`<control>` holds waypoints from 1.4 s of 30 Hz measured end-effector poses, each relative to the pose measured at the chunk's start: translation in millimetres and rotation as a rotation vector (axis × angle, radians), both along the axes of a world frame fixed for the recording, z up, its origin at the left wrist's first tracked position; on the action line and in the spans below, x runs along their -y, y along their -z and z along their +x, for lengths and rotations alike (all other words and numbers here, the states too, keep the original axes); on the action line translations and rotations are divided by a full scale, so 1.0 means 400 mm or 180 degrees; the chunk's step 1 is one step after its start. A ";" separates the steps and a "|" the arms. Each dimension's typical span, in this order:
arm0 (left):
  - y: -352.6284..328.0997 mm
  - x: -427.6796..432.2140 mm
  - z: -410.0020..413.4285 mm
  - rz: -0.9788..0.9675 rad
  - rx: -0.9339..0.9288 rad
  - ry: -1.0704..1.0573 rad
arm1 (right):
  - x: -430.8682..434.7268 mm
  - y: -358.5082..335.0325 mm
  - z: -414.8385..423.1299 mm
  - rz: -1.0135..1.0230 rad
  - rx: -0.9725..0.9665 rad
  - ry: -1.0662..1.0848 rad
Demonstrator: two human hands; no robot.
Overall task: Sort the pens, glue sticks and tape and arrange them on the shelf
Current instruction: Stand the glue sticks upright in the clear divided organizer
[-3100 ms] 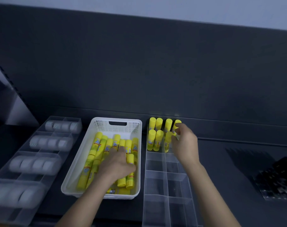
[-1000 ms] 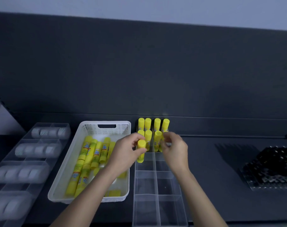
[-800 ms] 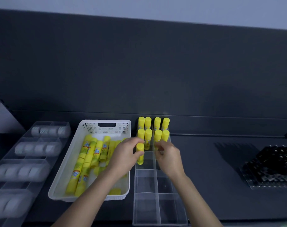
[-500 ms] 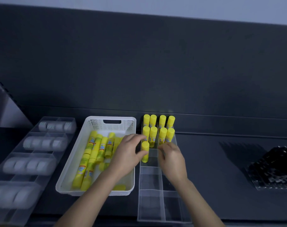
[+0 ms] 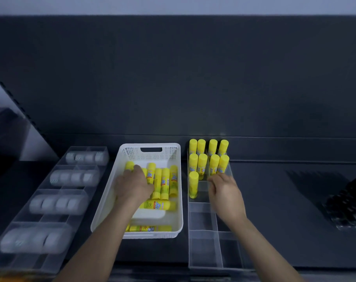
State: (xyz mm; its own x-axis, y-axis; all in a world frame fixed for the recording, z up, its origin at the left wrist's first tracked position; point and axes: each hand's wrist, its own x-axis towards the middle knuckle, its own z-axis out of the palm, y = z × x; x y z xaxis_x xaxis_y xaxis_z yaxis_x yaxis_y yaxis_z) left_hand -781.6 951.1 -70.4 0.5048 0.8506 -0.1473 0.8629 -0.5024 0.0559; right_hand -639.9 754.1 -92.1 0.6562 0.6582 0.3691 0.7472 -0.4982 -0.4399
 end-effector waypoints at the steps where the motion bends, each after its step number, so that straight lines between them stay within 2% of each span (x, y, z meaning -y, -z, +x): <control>1: -0.002 -0.001 0.008 -0.0052 -0.0050 -0.0054 | 0.000 0.000 0.000 0.0000 -0.0003 -0.0007; 5: 0.001 -0.036 0.046 -0.0588 -0.0384 -0.0245 | -0.002 -0.001 -0.001 -0.0021 -0.0036 0.0010; 9: -0.020 -0.064 0.068 -0.0637 -0.0589 -0.0056 | 0.001 -0.004 -0.005 0.0003 -0.0041 -0.0002; 13: -0.046 -0.093 0.063 -0.0856 -0.0517 -0.0103 | 0.001 -0.004 -0.003 0.0002 -0.0045 0.0014; 15: -0.046 -0.089 0.055 -0.1169 -0.0377 0.0050 | 0.002 -0.003 -0.002 0.0011 -0.0040 0.0020; 20: -0.003 -0.083 0.034 -0.1927 0.0372 -0.0244 | -0.001 -0.002 -0.001 0.0023 -0.0060 -0.0003; 24: 0.010 -0.058 0.028 -0.1435 0.0777 -0.0536 | -0.003 -0.001 -0.003 0.0021 -0.0053 -0.0012; 29: 0.009 -0.066 0.006 -0.1558 0.1425 -0.0590 | 0.000 -0.002 -0.002 0.0022 -0.0011 0.0010; 33: -0.045 -0.030 -0.008 -0.1743 0.2778 -0.0797 | 0.000 0.001 -0.003 0.0011 0.0023 0.0003; 36: -0.097 0.037 -0.004 -0.2209 0.3562 -0.0671 | -0.001 0.003 -0.001 -0.0032 0.0035 -0.0003; 39: -0.115 0.107 0.001 -0.2873 0.3787 -0.0388 | 0.002 0.000 -0.001 0.0010 -0.0086 0.0051; 42: -0.113 0.144 0.003 -0.2920 0.3765 -0.0105 | 0.004 -0.047 -0.011 0.0575 -0.0529 0.0400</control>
